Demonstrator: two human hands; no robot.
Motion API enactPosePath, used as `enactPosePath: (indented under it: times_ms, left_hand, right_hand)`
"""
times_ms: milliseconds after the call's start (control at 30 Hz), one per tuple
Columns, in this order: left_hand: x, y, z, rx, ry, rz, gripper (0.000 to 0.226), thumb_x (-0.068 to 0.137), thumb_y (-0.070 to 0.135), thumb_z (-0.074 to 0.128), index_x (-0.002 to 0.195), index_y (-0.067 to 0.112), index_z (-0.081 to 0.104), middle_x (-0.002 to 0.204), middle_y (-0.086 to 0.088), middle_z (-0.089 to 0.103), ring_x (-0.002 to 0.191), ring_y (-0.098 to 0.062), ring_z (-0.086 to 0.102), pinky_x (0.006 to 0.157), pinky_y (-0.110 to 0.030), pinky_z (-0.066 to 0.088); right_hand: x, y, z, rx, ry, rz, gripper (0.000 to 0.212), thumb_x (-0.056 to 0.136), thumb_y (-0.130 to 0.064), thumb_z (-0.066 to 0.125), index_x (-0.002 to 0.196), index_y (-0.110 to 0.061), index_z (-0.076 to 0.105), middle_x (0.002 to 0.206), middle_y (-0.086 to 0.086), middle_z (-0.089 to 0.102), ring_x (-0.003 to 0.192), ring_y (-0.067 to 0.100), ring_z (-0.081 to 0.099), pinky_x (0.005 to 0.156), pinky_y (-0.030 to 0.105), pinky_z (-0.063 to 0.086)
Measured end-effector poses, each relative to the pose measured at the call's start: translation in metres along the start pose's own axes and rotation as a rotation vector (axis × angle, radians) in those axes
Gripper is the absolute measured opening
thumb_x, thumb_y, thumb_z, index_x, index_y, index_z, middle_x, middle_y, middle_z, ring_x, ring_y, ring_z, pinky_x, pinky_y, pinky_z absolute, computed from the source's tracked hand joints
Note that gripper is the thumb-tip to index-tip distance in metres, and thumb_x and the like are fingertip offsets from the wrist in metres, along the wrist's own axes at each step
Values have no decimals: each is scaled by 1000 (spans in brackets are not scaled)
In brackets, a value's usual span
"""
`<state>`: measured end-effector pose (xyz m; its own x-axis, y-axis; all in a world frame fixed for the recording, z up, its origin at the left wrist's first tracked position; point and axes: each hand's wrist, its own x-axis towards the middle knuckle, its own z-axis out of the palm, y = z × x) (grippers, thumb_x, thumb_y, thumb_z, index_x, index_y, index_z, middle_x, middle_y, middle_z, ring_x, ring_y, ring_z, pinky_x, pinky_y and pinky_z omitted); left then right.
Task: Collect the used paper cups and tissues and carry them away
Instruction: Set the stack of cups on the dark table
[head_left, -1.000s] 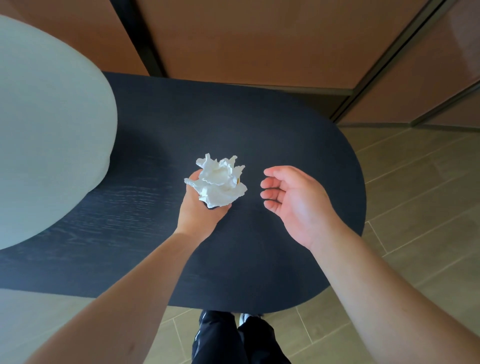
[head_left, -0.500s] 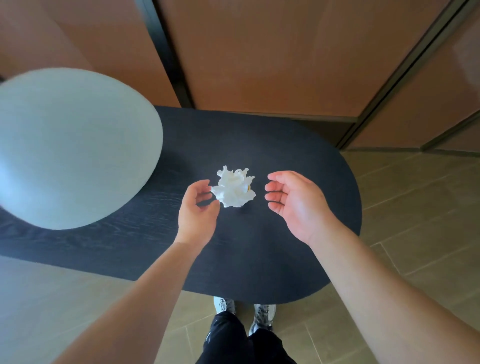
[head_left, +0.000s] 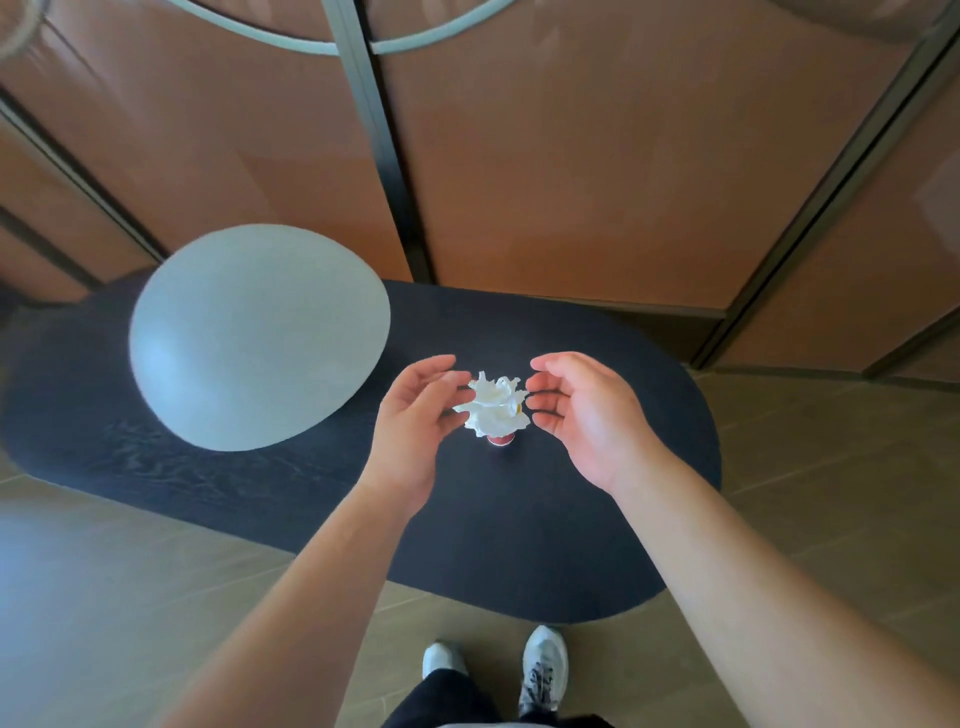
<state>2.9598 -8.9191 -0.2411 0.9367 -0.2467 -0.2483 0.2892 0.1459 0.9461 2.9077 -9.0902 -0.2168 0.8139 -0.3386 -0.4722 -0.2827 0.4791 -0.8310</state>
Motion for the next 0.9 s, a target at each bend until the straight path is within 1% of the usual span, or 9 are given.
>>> enactPosePath:
  times_ms: [167,233,333,433,533,600,700,800,900]
  left_hand:
    - [-21,37,-23,-46,38,-5,21,90,24,68,111,24,69,103,2,76,94,-14,71,77,-26,54]
    - [-32,52,-40,-66,59,27,16,96,23,64,111,24,69,104,2,76,95,-14,72,78,-27,54]
    - [-53,71,-72,-102,125,74,25,88,30,64,112,23,69,102,3,77,94,-14,73,76,-25,57]
    - [-78,84,-111,-138,199,113,26,89,29,62,113,22,69,102,1,77,93,-15,73,76,-26,57]
    - [-111,96,-164,-156,292,145,19,98,23,61,114,21,68,105,0,77,94,-15,73,79,-28,56]
    - [-130,105,-189,-146,328,163,23,94,25,63,116,20,68,106,-1,77,95,-15,73,80,-28,57]
    - [-175,120,-255,-147,418,209,31,85,28,67,115,20,69,104,-1,78,92,-14,73,80,-28,56]
    - [-216,132,-318,-201,496,254,32,82,26,68,113,18,68,100,-3,77,87,-15,72,81,-31,55]
    - [-262,136,-378,-242,572,302,30,82,26,66,110,18,68,95,-1,78,83,-14,72,80,-31,55]
  right_hand:
    - [-20,-9,38,-90,-119,-32,18,72,-26,63,84,-16,72,75,2,68,67,18,63,63,32,47]
    - [-26,-8,59,-97,-176,-62,14,80,-21,61,85,-15,72,74,2,68,66,16,63,62,29,49]
    - [-40,-1,98,-132,-273,-86,16,87,-16,56,85,-14,71,74,2,68,65,14,64,58,25,50]
    - [-58,14,142,-170,-385,-76,18,89,-14,52,87,-13,70,75,3,68,65,15,62,59,27,49]
    - [-84,33,195,-218,-493,-69,19,88,-17,52,85,-15,70,76,3,68,67,16,63,63,29,49]
    - [-99,43,223,-224,-544,-67,19,85,-20,53,82,-18,71,75,2,68,67,15,63,64,29,49]
    - [-139,71,284,-267,-641,-50,17,79,-23,55,78,-20,72,75,1,68,67,15,63,63,28,49]
    - [-176,102,338,-326,-727,-72,17,84,-22,54,80,-19,71,76,2,68,71,16,63,64,28,49]
    - [-216,138,391,-351,-806,-54,21,91,-15,50,83,-15,70,74,3,68,68,14,63,62,27,52]
